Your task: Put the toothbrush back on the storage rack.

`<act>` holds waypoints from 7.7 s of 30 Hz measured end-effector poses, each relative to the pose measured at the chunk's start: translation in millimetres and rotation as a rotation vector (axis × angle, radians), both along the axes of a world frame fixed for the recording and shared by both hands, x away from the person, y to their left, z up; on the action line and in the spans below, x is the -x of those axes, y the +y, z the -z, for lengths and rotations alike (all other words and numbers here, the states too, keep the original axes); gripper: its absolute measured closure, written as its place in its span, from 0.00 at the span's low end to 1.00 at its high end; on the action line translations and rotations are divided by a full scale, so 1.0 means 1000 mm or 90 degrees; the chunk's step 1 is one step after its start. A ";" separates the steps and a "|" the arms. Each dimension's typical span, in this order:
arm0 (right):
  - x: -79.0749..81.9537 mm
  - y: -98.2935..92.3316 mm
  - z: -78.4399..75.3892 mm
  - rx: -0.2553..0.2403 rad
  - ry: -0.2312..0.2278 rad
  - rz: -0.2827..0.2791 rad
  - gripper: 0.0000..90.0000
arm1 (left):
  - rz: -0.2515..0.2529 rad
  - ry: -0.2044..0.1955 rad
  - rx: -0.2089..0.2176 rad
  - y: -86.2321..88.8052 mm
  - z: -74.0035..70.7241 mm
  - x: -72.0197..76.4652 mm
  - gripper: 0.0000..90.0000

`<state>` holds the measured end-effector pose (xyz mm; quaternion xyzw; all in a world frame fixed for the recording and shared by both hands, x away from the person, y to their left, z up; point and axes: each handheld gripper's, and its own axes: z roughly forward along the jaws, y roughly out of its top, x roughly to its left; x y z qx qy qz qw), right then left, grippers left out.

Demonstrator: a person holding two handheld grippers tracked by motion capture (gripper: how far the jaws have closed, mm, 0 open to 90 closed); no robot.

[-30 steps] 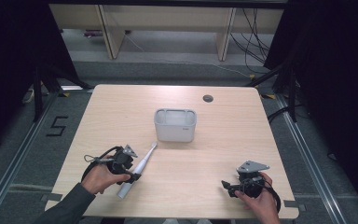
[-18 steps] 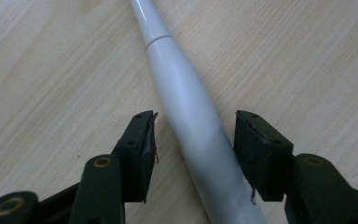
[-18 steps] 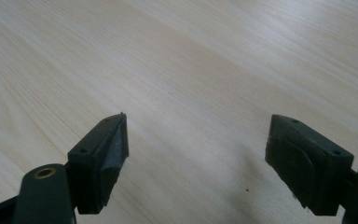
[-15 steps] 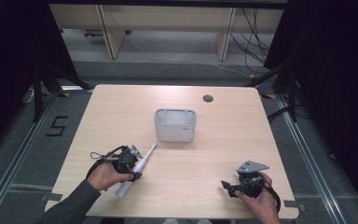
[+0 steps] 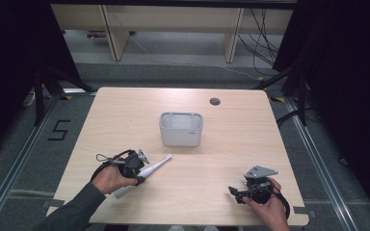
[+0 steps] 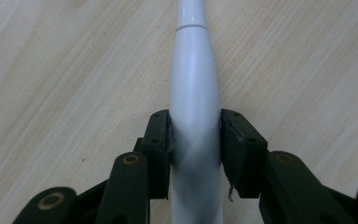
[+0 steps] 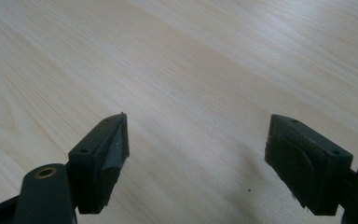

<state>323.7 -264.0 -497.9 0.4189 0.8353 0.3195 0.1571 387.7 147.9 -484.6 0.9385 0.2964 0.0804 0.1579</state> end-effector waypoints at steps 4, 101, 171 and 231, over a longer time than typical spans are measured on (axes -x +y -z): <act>0.000 0.001 0.000 -0.004 0.001 0.001 0.25 | 0.001 0.016 -0.018 0.000 -0.001 0.001 0.71; -0.002 -0.001 0.001 0.003 0.003 -0.005 0.25 | -0.052 -0.308 0.471 -0.037 -0.093 -0.017 0.74; -0.003 -0.001 0.004 0.001 0.011 -0.013 0.24 | -0.127 -0.396 0.550 -0.137 -0.100 -0.108 0.74; 0.000 -0.001 0.004 -0.001 0.013 -0.013 0.25 | -0.152 -0.368 0.489 -0.144 -0.069 -0.112 0.73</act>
